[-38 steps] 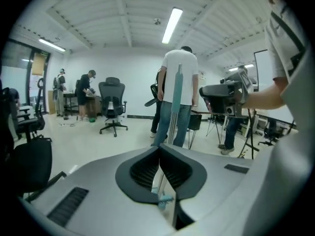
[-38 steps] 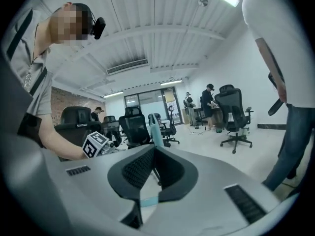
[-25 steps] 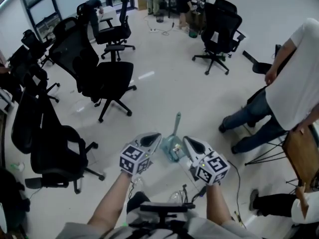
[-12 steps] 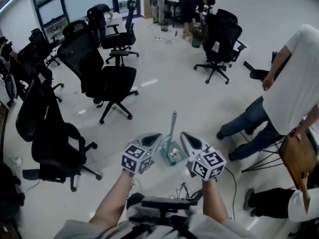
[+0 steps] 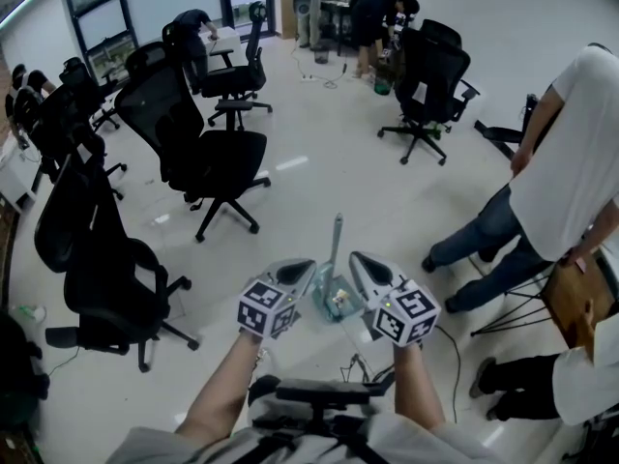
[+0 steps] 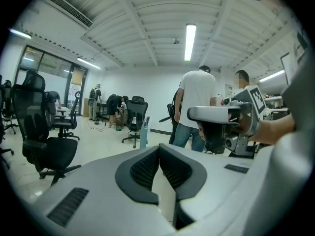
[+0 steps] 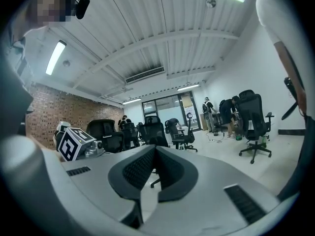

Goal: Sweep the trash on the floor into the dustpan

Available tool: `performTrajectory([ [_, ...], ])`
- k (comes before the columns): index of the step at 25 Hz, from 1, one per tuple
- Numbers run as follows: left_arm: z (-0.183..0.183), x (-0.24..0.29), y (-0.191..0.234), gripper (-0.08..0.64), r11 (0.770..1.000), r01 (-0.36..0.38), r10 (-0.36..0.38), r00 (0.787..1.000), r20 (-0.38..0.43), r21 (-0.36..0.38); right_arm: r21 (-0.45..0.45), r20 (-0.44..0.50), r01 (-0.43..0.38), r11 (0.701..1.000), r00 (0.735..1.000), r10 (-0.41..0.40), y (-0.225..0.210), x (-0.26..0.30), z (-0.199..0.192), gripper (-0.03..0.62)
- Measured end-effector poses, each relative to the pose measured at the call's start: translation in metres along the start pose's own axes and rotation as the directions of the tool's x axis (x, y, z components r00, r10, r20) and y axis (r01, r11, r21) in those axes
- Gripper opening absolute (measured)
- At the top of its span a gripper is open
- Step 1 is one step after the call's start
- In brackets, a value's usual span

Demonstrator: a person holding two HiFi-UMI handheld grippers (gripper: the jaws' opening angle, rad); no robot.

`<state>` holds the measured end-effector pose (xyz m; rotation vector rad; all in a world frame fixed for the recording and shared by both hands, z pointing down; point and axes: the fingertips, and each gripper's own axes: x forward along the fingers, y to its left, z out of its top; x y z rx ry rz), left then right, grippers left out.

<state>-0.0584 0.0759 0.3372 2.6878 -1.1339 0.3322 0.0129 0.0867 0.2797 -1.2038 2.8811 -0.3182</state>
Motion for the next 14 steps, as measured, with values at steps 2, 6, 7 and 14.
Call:
performTrajectory([
  [2,0.0003,0.0008,-0.0004,0.0,1.0,0.002,-0.002,1.0,-0.001,0.002,0.0,0.003,0.0,1.0,1.0,0.0,-0.0008,0.0005,0.0016,0.0],
  [6,0.0018,0.0029,-0.0022,0.0,1.0,0.005,-0.005,1.0,0.0,0.007,0.001,0.005,0.005,1.0,1.0,-0.005,-0.0034,-0.0013,0.0037,0.0],
  [7,0.0017,0.003,-0.0026,0.0,1.0,0.005,-0.005,1.0,0.0,0.006,0.0,0.005,0.003,1.0,1.0,-0.003,-0.0037,-0.0014,0.0036,0.0],
  [14,-0.0039,0.0018,-0.0068,0.0,1.0,0.014,-0.014,1.0,-0.003,0.002,-0.006,0.012,-0.004,1.0,1.0,0.004,-0.0026,-0.002,0.0046,0.0],
])
